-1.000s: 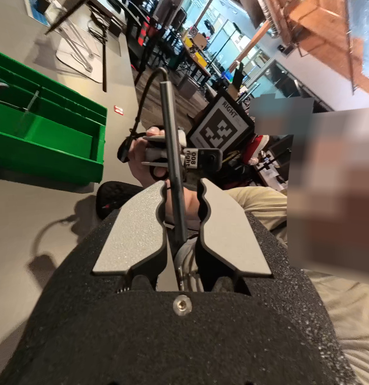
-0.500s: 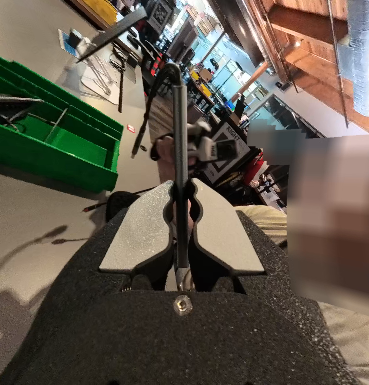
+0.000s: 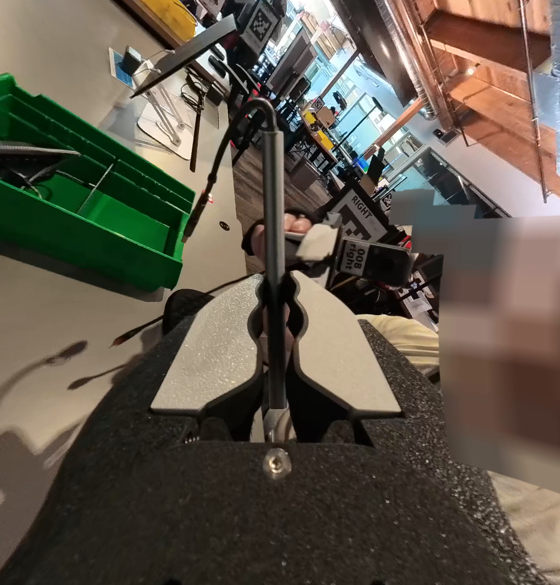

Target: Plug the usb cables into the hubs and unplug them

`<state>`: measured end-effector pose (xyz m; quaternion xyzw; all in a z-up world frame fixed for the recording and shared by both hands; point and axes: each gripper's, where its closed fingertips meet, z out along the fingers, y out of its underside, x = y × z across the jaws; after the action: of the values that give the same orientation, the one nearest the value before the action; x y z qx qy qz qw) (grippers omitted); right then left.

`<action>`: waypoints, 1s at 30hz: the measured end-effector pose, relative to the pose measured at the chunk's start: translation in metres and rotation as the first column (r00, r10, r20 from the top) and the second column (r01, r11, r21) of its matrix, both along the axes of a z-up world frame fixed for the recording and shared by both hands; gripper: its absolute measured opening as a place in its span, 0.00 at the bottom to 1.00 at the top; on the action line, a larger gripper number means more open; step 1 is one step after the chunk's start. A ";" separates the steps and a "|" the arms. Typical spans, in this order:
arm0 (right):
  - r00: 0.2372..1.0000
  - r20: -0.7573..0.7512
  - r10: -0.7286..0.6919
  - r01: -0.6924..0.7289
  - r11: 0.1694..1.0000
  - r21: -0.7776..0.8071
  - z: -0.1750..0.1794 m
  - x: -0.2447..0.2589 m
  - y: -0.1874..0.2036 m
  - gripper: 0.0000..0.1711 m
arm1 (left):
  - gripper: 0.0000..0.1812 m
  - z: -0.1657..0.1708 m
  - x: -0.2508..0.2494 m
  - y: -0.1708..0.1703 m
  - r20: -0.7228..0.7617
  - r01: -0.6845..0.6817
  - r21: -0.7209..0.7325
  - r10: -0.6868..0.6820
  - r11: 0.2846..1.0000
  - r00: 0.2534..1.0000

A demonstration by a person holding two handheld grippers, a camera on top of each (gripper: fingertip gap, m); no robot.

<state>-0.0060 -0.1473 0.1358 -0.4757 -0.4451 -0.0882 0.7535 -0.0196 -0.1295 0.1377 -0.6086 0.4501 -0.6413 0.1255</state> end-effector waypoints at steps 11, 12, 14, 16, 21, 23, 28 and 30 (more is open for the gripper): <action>0.998 0.036 -0.049 0.048 0.999 0.019 -0.009 0.000 0.008 0.03 | 0.06 -0.001 0.001 -0.006 -0.031 0.017 0.009 -0.016 1.000 0.999; 0.999 0.022 -0.038 0.037 0.999 0.036 -0.007 0.000 0.007 0.03 | 0.06 -0.001 0.001 -0.007 -0.031 0.021 0.006 -0.021 1.000 0.999; 1.000 0.001 -0.024 0.024 0.999 0.030 -0.008 0.000 0.006 0.02 | 0.06 -0.002 0.001 -0.008 -0.046 0.025 0.023 -0.024 0.999 0.999; 1.000 -0.003 -0.025 0.025 0.999 0.044 -0.010 0.001 0.005 0.02 | 0.06 -0.005 0.002 -0.009 -0.061 0.029 0.041 -0.026 0.999 0.998; 0.999 -0.024 -0.028 0.028 0.999 0.016 -0.016 0.002 0.006 0.02 | 0.06 -0.012 0.003 -0.009 -0.109 0.029 0.078 -0.020 0.997 0.994; 0.999 -0.045 -0.025 0.026 1.000 0.009 -0.016 0.003 0.006 0.02 | 0.06 -0.012 0.004 -0.009 -0.113 0.026 0.087 -0.016 0.996 0.993; 0.997 -0.067 0.025 -0.026 1.000 -0.010 -0.017 0.000 0.006 0.02 | 0.06 -0.010 0.003 -0.007 -0.116 0.036 0.053 -0.030 0.998 0.993; 0.995 -0.051 0.090 -0.091 0.996 -0.003 -0.012 0.003 -0.004 0.03 | 0.06 -0.003 -0.006 -0.006 -0.106 0.058 0.051 -0.053 0.997 0.993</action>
<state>-0.0031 -0.1514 0.1241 -0.4591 -0.4473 -0.0408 0.7665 -0.0257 -0.1357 0.1351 -0.6251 0.4900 -0.5992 0.1002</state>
